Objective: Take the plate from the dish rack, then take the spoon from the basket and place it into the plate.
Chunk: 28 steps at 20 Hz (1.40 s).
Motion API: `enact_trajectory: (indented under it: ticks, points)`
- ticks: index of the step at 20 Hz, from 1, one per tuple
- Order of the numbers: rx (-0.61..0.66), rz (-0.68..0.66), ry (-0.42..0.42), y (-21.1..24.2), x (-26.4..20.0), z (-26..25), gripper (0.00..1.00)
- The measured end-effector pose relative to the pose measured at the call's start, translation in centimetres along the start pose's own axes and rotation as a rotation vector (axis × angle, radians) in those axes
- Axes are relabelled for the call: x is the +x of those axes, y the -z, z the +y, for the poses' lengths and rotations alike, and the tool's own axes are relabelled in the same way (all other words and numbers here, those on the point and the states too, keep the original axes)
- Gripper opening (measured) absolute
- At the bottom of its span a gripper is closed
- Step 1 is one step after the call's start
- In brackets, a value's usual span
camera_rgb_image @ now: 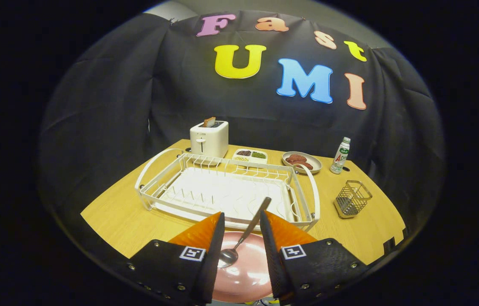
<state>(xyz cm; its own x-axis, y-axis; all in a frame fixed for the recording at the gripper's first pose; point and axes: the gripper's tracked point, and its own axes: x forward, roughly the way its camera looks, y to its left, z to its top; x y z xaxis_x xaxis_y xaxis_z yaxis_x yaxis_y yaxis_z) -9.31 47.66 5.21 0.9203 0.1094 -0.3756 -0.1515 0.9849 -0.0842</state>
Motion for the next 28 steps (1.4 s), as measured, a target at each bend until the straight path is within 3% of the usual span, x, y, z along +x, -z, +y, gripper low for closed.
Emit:
enact_trajectory:
  ticks: [10, 18, 22, 23, 24, 28]
  points:
    - [-0.007, -0.007, -0.005, -1.0, -0.4, -1.5, 0.5]
    - [0.01, -0.191, 0.049, -9.8, -1.3, -8.7, 0.51]
    - [-0.007, -0.31, 0.109, -14.9, -1.6, -14.6, 0.64]
    - [-0.002, -0.336, 0.122, -15.8, -1.3, -16.2, 0.86]
    - [0.005, -0.357, 0.131, -16.4, -1.1, -17.9, 0.93]
    - [0.061, -0.462, 0.17, -18.2, 0.0, -25.6, 0.96]
